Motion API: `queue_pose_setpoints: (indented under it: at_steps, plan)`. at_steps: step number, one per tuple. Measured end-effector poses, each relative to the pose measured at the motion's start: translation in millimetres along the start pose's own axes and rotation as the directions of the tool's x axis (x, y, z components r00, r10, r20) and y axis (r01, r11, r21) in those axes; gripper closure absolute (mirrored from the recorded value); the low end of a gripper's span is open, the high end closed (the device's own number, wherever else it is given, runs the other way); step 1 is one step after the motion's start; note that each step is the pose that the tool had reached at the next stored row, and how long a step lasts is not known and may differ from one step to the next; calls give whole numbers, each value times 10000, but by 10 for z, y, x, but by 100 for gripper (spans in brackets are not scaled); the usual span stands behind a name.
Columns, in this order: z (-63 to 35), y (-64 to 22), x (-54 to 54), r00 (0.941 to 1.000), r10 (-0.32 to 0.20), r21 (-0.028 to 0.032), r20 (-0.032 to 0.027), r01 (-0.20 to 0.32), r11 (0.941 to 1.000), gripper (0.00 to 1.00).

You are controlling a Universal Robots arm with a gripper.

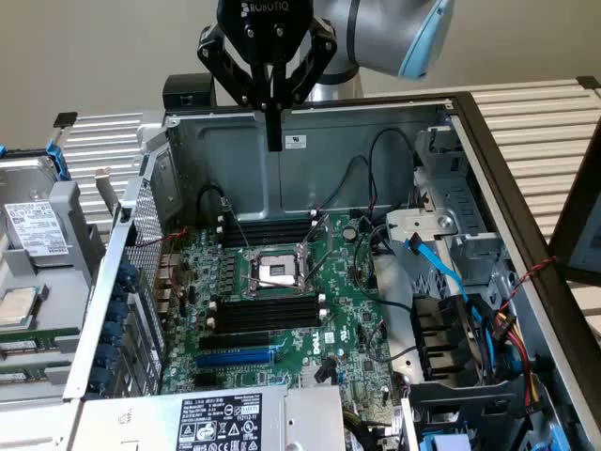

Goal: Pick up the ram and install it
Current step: 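Reach for the ram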

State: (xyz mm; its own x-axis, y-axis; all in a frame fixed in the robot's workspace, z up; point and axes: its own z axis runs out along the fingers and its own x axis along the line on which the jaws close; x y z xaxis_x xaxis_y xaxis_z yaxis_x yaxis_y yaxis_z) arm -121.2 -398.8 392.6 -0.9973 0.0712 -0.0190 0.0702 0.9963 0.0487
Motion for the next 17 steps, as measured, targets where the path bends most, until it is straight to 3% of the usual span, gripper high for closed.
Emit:
queue_pose_setpoints:
  at_steps: [12, 17]
  plan:
    - [0, 0, 0, 10000, 0, 0, 0, 0, 10000, 89]
    - [-2, -14, 197, 10000, 1, 0, -7, -1, 10000, 89]
